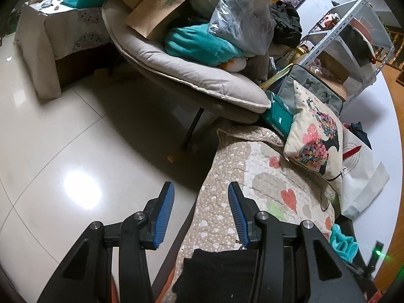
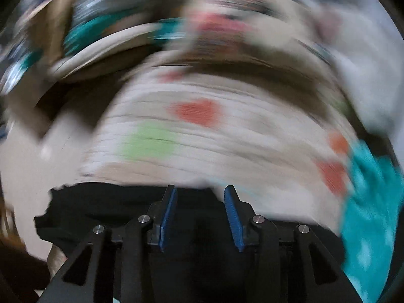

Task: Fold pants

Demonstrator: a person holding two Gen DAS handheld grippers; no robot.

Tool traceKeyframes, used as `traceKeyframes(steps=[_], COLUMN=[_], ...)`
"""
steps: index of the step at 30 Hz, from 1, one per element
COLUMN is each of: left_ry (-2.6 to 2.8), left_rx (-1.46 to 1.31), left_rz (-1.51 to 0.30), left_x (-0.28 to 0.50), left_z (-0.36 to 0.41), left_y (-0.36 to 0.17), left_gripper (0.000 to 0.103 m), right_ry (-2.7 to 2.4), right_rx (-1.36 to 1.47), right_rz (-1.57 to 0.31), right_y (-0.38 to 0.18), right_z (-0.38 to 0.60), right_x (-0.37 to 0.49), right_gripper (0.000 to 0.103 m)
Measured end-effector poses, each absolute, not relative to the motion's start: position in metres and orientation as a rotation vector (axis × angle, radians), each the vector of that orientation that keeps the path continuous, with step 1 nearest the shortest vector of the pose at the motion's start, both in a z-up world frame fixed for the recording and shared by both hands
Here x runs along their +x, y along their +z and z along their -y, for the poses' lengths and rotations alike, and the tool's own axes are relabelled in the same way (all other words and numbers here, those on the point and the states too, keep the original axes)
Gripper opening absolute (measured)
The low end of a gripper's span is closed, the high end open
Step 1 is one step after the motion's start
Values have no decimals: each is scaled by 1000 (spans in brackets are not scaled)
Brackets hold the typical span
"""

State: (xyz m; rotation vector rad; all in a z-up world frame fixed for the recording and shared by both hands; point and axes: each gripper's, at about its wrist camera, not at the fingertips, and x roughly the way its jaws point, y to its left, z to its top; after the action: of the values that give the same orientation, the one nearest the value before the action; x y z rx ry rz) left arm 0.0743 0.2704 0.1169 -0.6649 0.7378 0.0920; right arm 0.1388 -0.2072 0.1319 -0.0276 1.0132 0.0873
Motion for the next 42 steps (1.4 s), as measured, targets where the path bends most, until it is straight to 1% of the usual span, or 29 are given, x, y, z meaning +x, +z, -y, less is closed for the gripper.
traceKeyframes(steps=[3, 7, 10, 11, 13, 18, 19, 20, 21, 22, 27, 29, 32, 38, 42], left_ry=[89, 92, 101, 103, 106, 92, 88, 83, 79, 75, 68, 58, 44, 40, 48], left_rx=[-657, -624, -579, -569, -552, -554, -553, -551, -547, -545, -578, -615, -616, -586, -602], left_rz=[-752, -776, -800, -807, -821, -838, -839, -839, -839, -839, -858, -869, -870, -866, -877], left_x=[79, 86, 90, 91, 92, 95, 96, 96, 97, 97, 98, 99, 98, 93, 92], left_z=[-259, -242, -229, -226, -223, -218, -218, -217, -215, -214, -218, -220, -218, -216, -223], left_y=[115, 110, 105, 103, 99, 97, 97, 97, 98, 99, 95, 92, 93, 97, 94], left_gripper=[43, 43, 43, 43, 43, 43, 43, 43, 43, 43, 43, 43, 43, 43, 43], right_ry=[-20, -119, -136, -145, -160, -132, -130, -133, -135, -150, -143, -143, -171, -276, -345], right_rx=[138, 245, 328, 333, 326, 228, 214, 203, 208, 231, 307, 287, 238, 147, 37], right_rz=[-1077, -1124, -1136, -1142, -1148, -1150, -1151, -1164, -1180, -1186, -1196, -1211, -1242, -1330, -1417], right_y=[127, 110, 94, 89, 79, 65, 63, 61, 57, 57, 86, 102, 110, 89, 68], right_z=[296, 352, 368, 369, 371, 356, 353, 352, 352, 354, 354, 352, 354, 357, 351], right_x=[112, 73, 59, 58, 57, 68, 68, 71, 72, 71, 53, 41, 32, 35, 43], right_gripper=[42, 43, 44, 50, 57, 57, 50, 33, 20, 11, 8, 7, 7, 7, 10])
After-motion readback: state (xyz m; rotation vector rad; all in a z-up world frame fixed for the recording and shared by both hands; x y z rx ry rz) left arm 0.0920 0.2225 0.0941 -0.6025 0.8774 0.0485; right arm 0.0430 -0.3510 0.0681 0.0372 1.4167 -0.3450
